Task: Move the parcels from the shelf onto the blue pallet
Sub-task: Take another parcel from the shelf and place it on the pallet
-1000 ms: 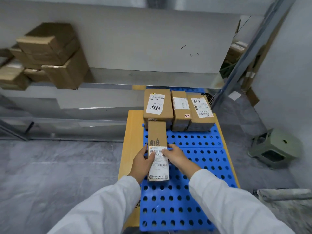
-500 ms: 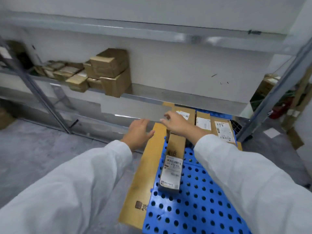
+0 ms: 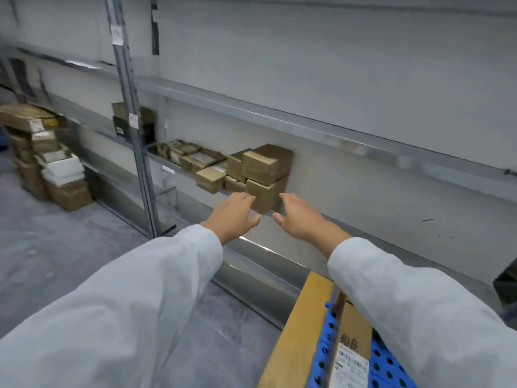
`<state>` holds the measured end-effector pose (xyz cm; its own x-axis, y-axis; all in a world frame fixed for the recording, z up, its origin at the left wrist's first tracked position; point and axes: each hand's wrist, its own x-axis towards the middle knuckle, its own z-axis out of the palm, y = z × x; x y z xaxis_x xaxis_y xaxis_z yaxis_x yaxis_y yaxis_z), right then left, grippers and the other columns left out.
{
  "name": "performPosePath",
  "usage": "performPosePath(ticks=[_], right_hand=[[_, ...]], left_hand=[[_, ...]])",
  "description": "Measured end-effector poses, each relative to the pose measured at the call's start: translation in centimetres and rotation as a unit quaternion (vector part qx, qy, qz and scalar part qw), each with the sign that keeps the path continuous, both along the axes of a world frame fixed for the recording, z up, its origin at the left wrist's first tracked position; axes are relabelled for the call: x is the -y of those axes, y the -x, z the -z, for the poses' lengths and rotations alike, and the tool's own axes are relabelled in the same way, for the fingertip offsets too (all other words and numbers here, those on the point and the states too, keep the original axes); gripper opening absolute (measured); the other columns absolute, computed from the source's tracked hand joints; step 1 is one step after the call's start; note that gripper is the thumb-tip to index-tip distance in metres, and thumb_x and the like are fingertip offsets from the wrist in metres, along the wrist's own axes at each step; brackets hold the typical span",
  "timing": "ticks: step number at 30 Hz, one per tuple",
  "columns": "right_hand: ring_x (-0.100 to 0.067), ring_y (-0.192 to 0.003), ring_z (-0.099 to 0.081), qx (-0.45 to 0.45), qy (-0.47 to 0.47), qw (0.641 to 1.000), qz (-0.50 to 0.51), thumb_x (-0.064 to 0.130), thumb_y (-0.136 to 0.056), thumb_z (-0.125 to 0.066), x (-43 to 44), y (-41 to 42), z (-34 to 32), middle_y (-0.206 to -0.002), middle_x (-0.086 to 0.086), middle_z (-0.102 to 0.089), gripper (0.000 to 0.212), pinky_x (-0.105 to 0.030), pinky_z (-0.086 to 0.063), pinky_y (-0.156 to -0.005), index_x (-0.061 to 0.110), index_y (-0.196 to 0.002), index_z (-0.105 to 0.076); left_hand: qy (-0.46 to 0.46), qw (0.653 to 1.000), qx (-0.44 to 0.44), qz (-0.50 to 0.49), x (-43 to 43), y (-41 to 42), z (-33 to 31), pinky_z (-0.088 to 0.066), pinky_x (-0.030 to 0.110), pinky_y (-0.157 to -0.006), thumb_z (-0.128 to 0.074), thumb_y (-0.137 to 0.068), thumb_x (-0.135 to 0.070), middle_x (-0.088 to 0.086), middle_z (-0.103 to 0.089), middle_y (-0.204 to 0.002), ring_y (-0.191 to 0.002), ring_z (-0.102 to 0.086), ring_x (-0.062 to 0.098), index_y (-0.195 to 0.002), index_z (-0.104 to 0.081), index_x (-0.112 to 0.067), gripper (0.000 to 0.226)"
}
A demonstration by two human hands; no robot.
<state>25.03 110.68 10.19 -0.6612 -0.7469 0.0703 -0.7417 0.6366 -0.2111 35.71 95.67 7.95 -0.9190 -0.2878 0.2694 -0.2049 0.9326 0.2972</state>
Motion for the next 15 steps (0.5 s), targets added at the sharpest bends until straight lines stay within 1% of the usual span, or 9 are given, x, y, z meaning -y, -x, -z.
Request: performPosePath(ticks=[4, 7, 10, 13, 15], right_hand=[[-0.031, -0.128, -0.043, 0.002, -0.009, 1.0, 0.01, 0.039, -0.096, -0.048, 6.2, -1.3, 0.3, -0.14, -0.013, -0.043, 0.053, -0.043, -0.041, -0.1, 0.01, -0.139, -0.036], [-0.031, -0.129, -0.042, 0.016, -0.027, 0.999, 0.018, 0.039, -0.096, -0.046, 12.4, -2.8, 1.0, -0.142, -0.013, -0.041, 0.055, -0.043, -0.04, -0.101, 0.008, -0.141, -0.035], [-0.03, -0.131, -0.041, 0.024, -0.015, 0.999, 0.018, 0.04, -0.097, -0.045, 18.4, -4.1, 1.5, -0.145, -0.012, -0.039, 0.057, -0.043, -0.04, -0.1, 0.01, -0.143, -0.033], [-0.028, -0.132, -0.041, 0.028, -0.003, 0.999, 0.033, 0.04, -0.097, -0.045, 22.3, -4.4, 1.7, -0.148, -0.009, -0.039, 0.059, -0.042, -0.039, -0.102, 0.012, -0.146, -0.03], [-0.028, -0.13, -0.044, 0.034, 0.003, 0.998, 0.057, 0.04, -0.097, -0.045, 23.9, -4.3, 2.0, -0.146, -0.009, -0.04, 0.057, -0.041, -0.04, -0.1, 0.013, -0.145, -0.032]], left_hand=[[0.011, 1.0, 0.007, 0.007, 5.6, -1.6, 0.6, -0.031, 0.034, -0.112, -0.053, -0.096, -0.038, 0.008, -0.045, -0.147, -0.136, -0.038, 0.021, -0.145, -0.041, -0.008, 0.058], [0.022, 1.0, 0.005, 0.012, 11.4, -3.1, 1.3, -0.029, 0.032, -0.112, -0.053, -0.096, -0.038, 0.007, -0.045, -0.146, -0.136, -0.039, 0.02, -0.145, -0.04, -0.009, 0.058], [0.04, 0.999, 0.002, 0.024, 17.4, -4.3, 1.6, -0.029, 0.031, -0.112, -0.052, -0.096, -0.039, 0.007, -0.046, -0.146, -0.135, -0.039, 0.019, -0.144, -0.041, -0.009, 0.057], [0.063, 0.997, 0.006, 0.035, 22.5, -5.0, 1.4, -0.03, 0.031, -0.111, -0.053, -0.095, -0.04, 0.007, -0.049, -0.142, -0.132, -0.042, 0.02, -0.141, -0.045, -0.01, 0.055], [0.069, 0.997, 0.006, 0.041, 25.3, -4.9, 1.4, -0.03, 0.032, -0.111, -0.053, -0.095, -0.041, 0.007, -0.049, -0.141, -0.131, -0.042, 0.021, -0.139, -0.047, -0.01, 0.054]])
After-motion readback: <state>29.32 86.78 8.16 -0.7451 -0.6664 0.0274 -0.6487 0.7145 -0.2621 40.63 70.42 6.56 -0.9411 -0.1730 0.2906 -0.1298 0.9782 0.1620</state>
